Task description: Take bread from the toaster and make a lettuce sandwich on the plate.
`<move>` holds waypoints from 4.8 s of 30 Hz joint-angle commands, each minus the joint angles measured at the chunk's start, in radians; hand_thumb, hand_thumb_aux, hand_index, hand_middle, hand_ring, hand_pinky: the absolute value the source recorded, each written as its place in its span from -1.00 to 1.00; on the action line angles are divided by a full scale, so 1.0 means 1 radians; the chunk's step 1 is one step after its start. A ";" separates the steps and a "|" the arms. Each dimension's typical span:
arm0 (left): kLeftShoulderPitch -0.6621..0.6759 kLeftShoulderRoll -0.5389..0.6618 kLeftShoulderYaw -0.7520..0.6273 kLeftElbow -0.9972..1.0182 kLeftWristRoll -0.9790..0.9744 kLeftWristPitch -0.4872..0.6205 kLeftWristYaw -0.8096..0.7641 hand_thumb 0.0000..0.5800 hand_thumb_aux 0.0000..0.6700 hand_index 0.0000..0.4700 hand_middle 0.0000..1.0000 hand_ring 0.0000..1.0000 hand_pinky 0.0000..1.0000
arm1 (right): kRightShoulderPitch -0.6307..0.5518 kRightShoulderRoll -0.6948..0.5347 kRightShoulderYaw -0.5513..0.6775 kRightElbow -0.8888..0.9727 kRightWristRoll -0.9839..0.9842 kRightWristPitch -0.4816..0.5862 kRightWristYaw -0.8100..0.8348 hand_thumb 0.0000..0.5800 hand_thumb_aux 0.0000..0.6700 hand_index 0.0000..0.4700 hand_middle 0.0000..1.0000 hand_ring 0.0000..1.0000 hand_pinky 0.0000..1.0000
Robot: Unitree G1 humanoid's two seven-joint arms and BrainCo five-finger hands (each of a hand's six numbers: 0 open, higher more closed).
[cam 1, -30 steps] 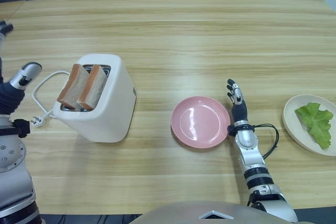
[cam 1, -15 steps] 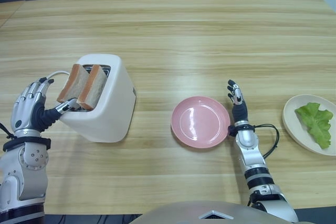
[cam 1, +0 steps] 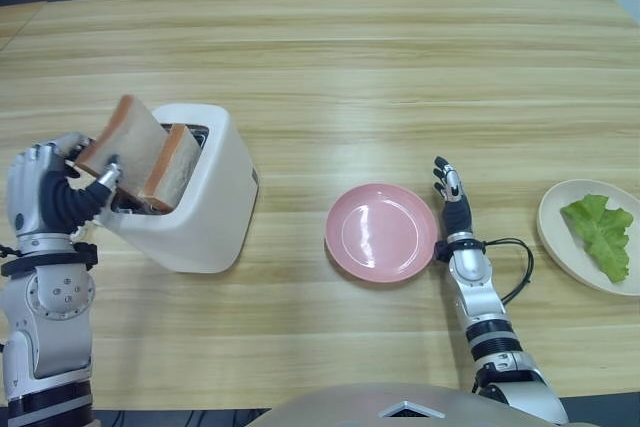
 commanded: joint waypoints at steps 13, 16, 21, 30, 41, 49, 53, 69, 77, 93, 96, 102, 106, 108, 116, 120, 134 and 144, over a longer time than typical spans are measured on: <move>-0.061 -0.296 -0.264 -0.452 -0.781 0.051 -0.109 1.00 1.00 1.00 1.00 1.00 1.00 | -0.015 0.005 -0.002 0.045 0.007 0.024 0.002 -1.00 -1.00 -1.00 -1.00 -1.00 -1.00; -0.033 -0.374 -0.495 -0.407 -0.755 0.096 -0.192 1.00 1.00 1.00 1.00 1.00 1.00 | -0.002 0.004 -0.019 0.004 0.024 0.001 -0.004 -1.00 -1.00 -1.00 -1.00 -1.00 -1.00; -0.062 -0.457 -0.751 -0.072 -0.567 0.062 -0.280 1.00 1.00 1.00 1.00 1.00 1.00 | 0.034 0.003 -0.058 -0.138 0.073 -0.024 0.006 -1.00 -1.00 -1.00 -1.00 -1.00 -1.00; -0.173 -0.441 -0.830 0.372 -0.237 -0.114 -0.228 1.00 1.00 1.00 1.00 1.00 1.00 | 0.084 -0.018 -0.078 -0.260 0.082 0.035 0.020 -1.00 -1.00 -1.00 -1.00 -1.00 -1.00; -0.108 -0.346 -0.828 0.083 0.245 -0.086 -0.002 -1.00 -1.00 -1.00 -1.00 -1.00 -1.00 | 0.118 -0.022 -0.065 -0.371 0.065 0.087 0.036 -1.00 -1.00 -1.00 -1.00 -1.00 -1.00; -0.020 -0.383 -0.756 -0.115 0.222 -0.175 0.150 -1.00 -1.00 -1.00 -1.00 -1.00 -1.00 | 0.203 -0.126 -0.178 -0.705 -0.316 0.041 -0.171 -1.00 -1.00 -1.00 -1.00 -1.00 -1.00; 0.012 -0.403 -0.734 0.022 0.022 -0.187 0.082 -1.00 -1.00 -1.00 -1.00 -1.00 -1.00 | 0.244 -0.414 -0.318 -0.690 -0.821 0.234 -0.304 -1.00 -1.00 -1.00 -1.00 -1.00 -1.00; 0.025 -0.431 -0.696 0.103 -0.037 -0.216 0.057 -1.00 -1.00 -1.00 -1.00 -1.00 -1.00 | 0.156 -0.755 -0.015 0.132 -0.917 0.439 -0.263 0.58 0.08 0.08 -1.00 -1.00 -1.00; 0.034 -0.439 -0.691 0.111 -0.031 -0.213 0.054 -1.00 -1.00 -1.00 -1.00 -1.00 -1.00 | 0.173 -0.771 -0.010 -0.012 -0.863 0.504 -0.326 1.00 1.00 1.00 -1.00 -1.00 -1.00; 0.021 -0.474 -0.704 0.176 -0.012 -0.218 0.069 -1.00 -1.00 -1.00 -1.00 -1.00 -1.00 | 0.026 -0.458 0.351 -0.584 -0.963 0.330 -0.247 1.00 1.00 1.00 -1.00 -1.00 -1.00; 0.017 -0.479 -0.703 0.190 -0.014 -0.221 0.074 -1.00 -1.00 -1.00 -1.00 -1.00 -1.00 | 0.017 -0.420 0.447 -0.481 -0.995 0.281 -0.242 1.00 1.00 1.00 -1.00 -1.00 -1.00; 0.017 -0.487 -0.707 0.207 -0.009 -0.226 0.076 -1.00 -1.00 -1.00 -1.00 -1.00 -1.00 | 0.106 -0.463 0.501 -0.486 -1.006 0.225 -0.207 1.00 1.00 1.00 -1.00 -1.00 -1.00; 0.014 -0.491 -0.706 0.215 -0.009 -0.226 0.075 -1.00 -1.00 -1.00 -1.00 -1.00 -1.00 | 0.162 -0.492 0.477 -0.568 -0.998 0.212 -0.184 1.00 1.00 1.00 -1.00 -1.00 -1.00; 0.012 -0.490 -0.704 0.224 -0.010 -0.227 0.075 -1.00 -1.00 -1.00 -1.00 -1.00 -1.00 | 0.175 -0.495 0.460 -0.603 -0.990 0.212 -0.179 1.00 1.00 1.00 -1.00 -1.00 -1.00; 0.007 -0.484 -0.702 0.247 -0.005 -0.232 0.078 -1.00 -1.00 -1.00 -1.00 -1.00 -1.00 | 0.212 -0.502 0.476 -0.600 -0.977 0.182 -0.095 0.86 0.47 0.47 -1.00 -1.00 -1.00; 0.003 -0.481 -0.698 0.259 -0.006 -0.232 0.080 -1.00 -1.00 -1.00 -1.00 -1.00 -1.00 | 0.252 -0.532 0.476 -0.617 -0.895 0.126 0.009 -1.00 -1.00 -1.00 -1.00 -1.00 -1.00; -0.025 -0.328 -0.339 -0.446 0.338 -0.225 0.131 -1.00 -1.00 -1.00 -1.00 -1.00 -1.00 | 0.237 -0.325 -0.017 -0.834 -0.018 0.252 0.122 -1.00 -1.00 -1.00 -1.00 -1.00 -1.00; 0.104 -0.185 -0.075 -0.232 0.508 0.187 -0.151 -1.00 -1.00 -1.00 -1.00 -1.00 -1.00 | 0.264 -0.213 0.000 -0.798 0.034 0.270 0.145 -1.00 -1.00 -1.00 -1.00 -1.00 -1.00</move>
